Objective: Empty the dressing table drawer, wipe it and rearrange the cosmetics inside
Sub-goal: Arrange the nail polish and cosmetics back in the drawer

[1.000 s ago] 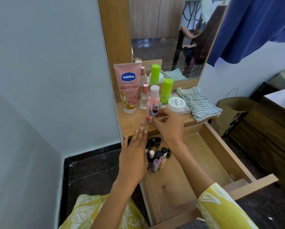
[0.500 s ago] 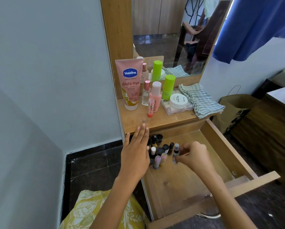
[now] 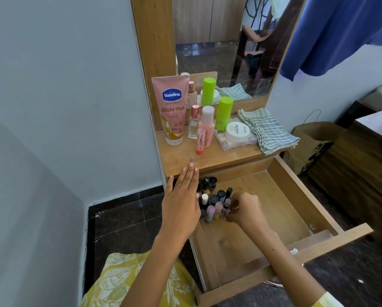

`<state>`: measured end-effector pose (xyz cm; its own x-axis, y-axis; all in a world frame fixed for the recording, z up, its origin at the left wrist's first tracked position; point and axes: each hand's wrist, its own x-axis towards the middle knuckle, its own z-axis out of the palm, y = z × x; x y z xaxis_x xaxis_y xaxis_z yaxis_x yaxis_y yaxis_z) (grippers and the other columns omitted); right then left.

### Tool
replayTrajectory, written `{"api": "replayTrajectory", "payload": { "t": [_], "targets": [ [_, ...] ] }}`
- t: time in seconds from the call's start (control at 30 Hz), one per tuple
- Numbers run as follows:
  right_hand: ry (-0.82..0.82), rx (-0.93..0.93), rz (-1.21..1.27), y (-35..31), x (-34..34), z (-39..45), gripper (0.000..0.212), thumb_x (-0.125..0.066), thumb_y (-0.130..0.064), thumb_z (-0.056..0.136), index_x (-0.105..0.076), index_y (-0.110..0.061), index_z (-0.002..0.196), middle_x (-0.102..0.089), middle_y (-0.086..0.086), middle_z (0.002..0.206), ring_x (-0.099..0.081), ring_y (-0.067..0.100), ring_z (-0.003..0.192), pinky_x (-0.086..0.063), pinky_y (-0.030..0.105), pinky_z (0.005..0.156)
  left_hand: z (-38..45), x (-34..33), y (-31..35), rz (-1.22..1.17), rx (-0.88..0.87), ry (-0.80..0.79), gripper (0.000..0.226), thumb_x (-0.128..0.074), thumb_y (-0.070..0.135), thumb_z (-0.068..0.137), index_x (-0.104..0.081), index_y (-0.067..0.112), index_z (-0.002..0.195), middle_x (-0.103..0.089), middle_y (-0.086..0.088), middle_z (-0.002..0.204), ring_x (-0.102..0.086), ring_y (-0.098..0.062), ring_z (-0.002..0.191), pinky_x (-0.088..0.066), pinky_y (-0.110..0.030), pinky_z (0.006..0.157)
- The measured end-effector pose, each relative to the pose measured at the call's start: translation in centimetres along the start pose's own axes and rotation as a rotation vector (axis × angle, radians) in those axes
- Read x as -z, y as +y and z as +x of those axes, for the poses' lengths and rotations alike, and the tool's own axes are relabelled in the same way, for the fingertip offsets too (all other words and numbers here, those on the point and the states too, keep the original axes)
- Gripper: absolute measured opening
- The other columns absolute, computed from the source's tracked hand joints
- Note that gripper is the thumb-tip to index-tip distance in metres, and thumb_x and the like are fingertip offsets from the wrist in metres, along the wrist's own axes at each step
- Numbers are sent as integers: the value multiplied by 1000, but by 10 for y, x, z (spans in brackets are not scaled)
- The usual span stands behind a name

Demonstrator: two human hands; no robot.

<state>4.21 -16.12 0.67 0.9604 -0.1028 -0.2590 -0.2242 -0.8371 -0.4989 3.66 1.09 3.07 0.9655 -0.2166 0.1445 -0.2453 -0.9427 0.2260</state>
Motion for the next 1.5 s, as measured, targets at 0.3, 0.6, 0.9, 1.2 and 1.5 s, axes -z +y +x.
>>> {"api": "replayTrajectory", "payload": {
  "t": [0.3,0.6,0.9,1.2,1.5],
  "targets": [
    [428,291,184,-44,45,-9,13,-71,-21,81,-69,-22,94,-69,-12,80,-65,6,73,-55,29,70,4,2,4,39,29,-58,62,-28,24,101,11,18,149,18,3,155,13,-11,143,7,-33,115],
    [471,541,-119,-85,40,38,64,-64,-23,88,-34,-29,144,-53,5,111,-61,20,79,-49,31,63,2,6,6,17,41,-47,61,-27,24,101,9,19,149,16,3,156,13,-10,143,7,-33,117],
    [566,622,330,-63,38,33,13,-67,-24,87,-57,-17,92,-63,-12,91,-63,5,81,-54,28,62,-1,1,3,-13,27,-22,62,-30,23,100,9,20,149,17,4,156,15,-9,143,7,-33,117],
    [443,617,278,7,48,-11,12,-67,-14,86,-64,-20,96,-63,-17,89,-64,5,82,-56,29,66,-1,-2,2,-6,23,-21,63,-29,24,101,13,20,148,21,5,154,18,-9,141,8,-33,116],
    [320,448,26,30,29,-7,12,-69,-14,77,-63,-24,80,-64,-19,84,-62,2,81,-56,33,66,0,-4,1,-15,22,-21,63,-29,24,101,12,20,148,21,6,154,19,-9,141,8,-34,117]
  ]
}}
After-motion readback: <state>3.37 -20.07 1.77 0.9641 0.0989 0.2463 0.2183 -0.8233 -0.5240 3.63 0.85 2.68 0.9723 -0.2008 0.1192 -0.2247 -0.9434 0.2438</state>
